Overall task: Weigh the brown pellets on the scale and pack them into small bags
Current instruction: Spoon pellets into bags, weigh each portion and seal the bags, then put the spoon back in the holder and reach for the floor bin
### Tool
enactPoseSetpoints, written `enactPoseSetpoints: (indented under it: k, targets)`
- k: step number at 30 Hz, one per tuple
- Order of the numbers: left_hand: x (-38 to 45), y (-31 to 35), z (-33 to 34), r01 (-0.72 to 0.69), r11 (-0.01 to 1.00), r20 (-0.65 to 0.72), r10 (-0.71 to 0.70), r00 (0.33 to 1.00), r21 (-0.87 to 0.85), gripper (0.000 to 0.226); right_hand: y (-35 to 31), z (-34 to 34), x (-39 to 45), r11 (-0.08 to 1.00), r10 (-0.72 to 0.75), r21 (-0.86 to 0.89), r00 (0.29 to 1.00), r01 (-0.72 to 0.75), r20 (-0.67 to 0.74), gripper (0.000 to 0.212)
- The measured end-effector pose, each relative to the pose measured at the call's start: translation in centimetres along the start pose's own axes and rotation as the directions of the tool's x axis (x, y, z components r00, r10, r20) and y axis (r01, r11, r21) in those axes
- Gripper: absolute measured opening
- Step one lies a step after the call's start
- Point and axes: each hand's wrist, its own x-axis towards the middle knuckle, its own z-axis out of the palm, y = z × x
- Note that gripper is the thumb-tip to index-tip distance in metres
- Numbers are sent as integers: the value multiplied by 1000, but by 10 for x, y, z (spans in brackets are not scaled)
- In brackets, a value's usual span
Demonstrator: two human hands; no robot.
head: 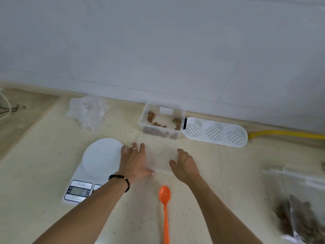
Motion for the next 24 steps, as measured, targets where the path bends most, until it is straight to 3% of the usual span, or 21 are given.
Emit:
enactPoseSetpoints:
  k: [3,7,9,13,15,19,21,24]
  targets:
    - [-1,-3,-2,-19,999,-50,16,999,-43,103,-2,2,6,971,104,220,994,-97,-22,29]
    - [-15,-3,-4,-18,994,-70,10,998,-109,107,2,-2,-3,924,182,359,977,-133,-107,5]
    - [-25,-3,-9,-33,990,-102,18,995,-141,107,0,-6,-11,908,187,404,970,-110,-155,10]
    - [-36,-5,-30,-73,978,-219,28,975,-198,105,-24,-31,-24,877,208,477,944,-63,-257,45]
    - [-35,-6,-46,-105,967,-275,38,961,-233,102,-35,-44,-23,876,186,482,935,-19,-301,45]
    - [-15,-7,-74,-167,947,-330,71,941,-274,96,-48,-65,-5,907,104,419,936,50,-337,26]
    - [4,-8,-82,-191,940,-337,89,937,-284,92,-51,-72,6,913,98,405,939,46,-328,40]
    - [38,-8,-85,-219,936,-325,123,938,-277,91,-52,-75,27,930,85,364,940,44,-331,44]
